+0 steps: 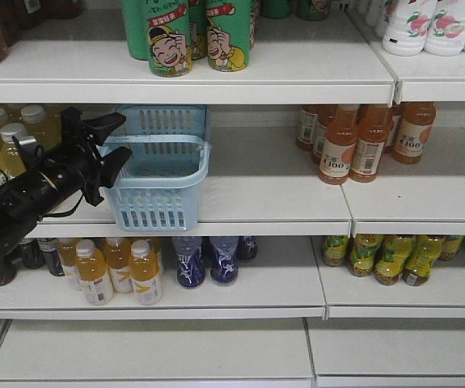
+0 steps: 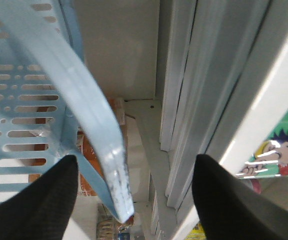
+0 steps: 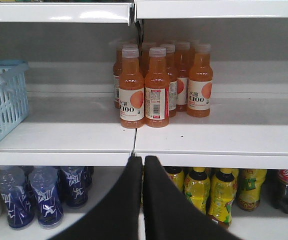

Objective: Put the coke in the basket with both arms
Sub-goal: 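Grasp the basket handle with the left gripper and lift it off the shelf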

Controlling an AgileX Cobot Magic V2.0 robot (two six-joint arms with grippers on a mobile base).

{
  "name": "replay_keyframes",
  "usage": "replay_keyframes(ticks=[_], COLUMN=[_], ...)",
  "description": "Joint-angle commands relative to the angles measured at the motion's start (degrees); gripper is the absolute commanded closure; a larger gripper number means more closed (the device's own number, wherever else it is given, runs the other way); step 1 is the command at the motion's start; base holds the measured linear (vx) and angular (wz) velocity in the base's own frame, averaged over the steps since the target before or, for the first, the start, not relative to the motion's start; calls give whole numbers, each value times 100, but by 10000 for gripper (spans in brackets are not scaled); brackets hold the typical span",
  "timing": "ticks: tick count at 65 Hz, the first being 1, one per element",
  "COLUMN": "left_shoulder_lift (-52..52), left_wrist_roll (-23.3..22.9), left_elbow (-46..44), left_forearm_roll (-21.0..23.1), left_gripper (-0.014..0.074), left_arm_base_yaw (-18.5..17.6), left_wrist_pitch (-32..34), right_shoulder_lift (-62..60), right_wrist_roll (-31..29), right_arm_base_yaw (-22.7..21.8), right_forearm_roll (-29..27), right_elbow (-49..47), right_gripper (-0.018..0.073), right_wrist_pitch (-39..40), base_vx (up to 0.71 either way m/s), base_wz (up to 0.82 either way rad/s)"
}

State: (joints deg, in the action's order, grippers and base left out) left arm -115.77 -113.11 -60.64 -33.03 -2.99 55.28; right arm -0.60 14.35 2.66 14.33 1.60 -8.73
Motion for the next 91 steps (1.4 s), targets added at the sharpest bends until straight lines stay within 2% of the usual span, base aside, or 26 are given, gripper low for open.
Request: replay_keyframes(ticks=[1, 14, 24, 34, 45, 48, 54, 60, 68, 75, 83, 91], left_shoulder_lift=[105, -139, -173, -173, -173, -173, -173, -173, -173, -72, 309, 881], left_wrist_roll=[-193, -231, -223, -223, -223, -223, -229, -273, -644, -1068, -1085, -1085], left_elbow=[-330, -680, -750, -743, -743, -743, -743, -740, -691, -479, 54, 694], left_forearm_roll=[186, 189, 189, 68, -197, -355, -805, -1476, -2491, -3279, -3722, -3774], left_gripper=[120, 134, 192, 333, 548, 607, 605, 604, 604, 604, 604, 604], left_arm_base_yaw=[-39, -39, -39, -39, -39, -39, -39, -39, -39, -50, -159, -333], left_wrist_pitch=[310, 290, 252, 252, 277, 338, 596, 1062, 1872, 2296, 2352, 2352], right_shoulder_lift=[-73, -73, -73, -73, -73, -73, -73, -73, -73, -73, -73, -73], right_wrist_roll=[-37, -37, -37, -37, -37, -37, -37, -37, -37, -37, -37, -37], right_arm_base_yaw=[-38, -38, -38, -38, -38, -38, -38, -38, -38, -38, -38, -38], right_forearm_roll=[69, 69, 69, 69, 69, 69, 69, 69, 69, 69, 69, 69], right_elbow=[36, 36, 36, 36, 36, 36, 36, 36, 36, 36, 36, 36], right_gripper=[564, 564, 564, 564, 564, 564, 564, 564, 564, 564, 564, 564], right_wrist_pitch=[386, 386, 386, 386, 386, 386, 386, 386, 386, 386, 386, 386], base_vx=[0, 0, 0, 0, 0, 0, 0, 0, 0, 0, 0, 0], base_wz=[0, 0, 0, 0, 0, 0, 0, 0, 0, 0, 0, 0])
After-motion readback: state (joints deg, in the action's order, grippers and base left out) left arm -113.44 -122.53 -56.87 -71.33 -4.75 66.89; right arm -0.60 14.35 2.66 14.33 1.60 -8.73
